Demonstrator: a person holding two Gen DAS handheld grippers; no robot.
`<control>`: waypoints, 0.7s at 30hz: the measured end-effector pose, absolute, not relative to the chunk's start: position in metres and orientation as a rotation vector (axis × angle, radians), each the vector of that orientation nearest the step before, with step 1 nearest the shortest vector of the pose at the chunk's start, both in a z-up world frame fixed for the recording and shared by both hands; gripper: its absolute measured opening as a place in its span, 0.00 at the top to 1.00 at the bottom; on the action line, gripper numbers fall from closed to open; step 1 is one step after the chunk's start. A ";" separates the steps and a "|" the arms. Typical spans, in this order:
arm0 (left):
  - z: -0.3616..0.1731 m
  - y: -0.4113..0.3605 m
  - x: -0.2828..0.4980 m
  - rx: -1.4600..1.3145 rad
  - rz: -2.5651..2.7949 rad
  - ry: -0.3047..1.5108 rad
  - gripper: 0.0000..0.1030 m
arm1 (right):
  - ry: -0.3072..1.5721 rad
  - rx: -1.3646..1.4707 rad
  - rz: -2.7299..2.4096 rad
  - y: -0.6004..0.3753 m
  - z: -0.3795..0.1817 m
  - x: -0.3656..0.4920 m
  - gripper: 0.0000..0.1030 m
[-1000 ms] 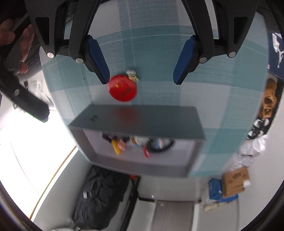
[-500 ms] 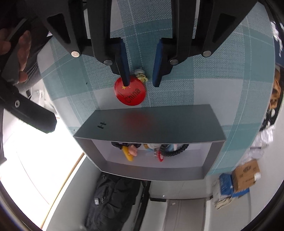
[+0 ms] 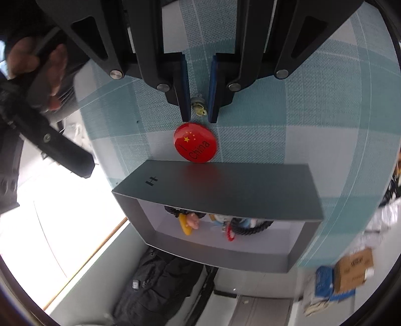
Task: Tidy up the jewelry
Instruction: 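Grasp the small yellow figurine with the left tool while the right tool grasps the red China badge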
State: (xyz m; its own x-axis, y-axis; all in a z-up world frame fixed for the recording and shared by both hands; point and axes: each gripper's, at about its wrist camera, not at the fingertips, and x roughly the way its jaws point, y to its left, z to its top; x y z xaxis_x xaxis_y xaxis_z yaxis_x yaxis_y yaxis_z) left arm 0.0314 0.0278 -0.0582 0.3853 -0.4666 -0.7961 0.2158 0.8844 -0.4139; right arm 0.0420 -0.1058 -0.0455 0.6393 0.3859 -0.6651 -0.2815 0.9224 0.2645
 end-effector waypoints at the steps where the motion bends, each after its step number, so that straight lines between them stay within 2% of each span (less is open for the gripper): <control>1: -0.057 0.028 0.028 -0.272 -0.444 1.089 0.91 | 0.798 0.140 0.381 -0.106 -0.047 0.043 0.00; 13: 0.005 0.051 0.006 -0.407 -0.539 0.847 0.91 | 0.902 0.127 0.414 -0.091 -0.068 0.043 0.00; 21: 0.008 0.086 0.023 -0.511 -0.435 0.798 0.91 | 0.910 0.038 0.453 -0.057 -0.078 0.043 0.04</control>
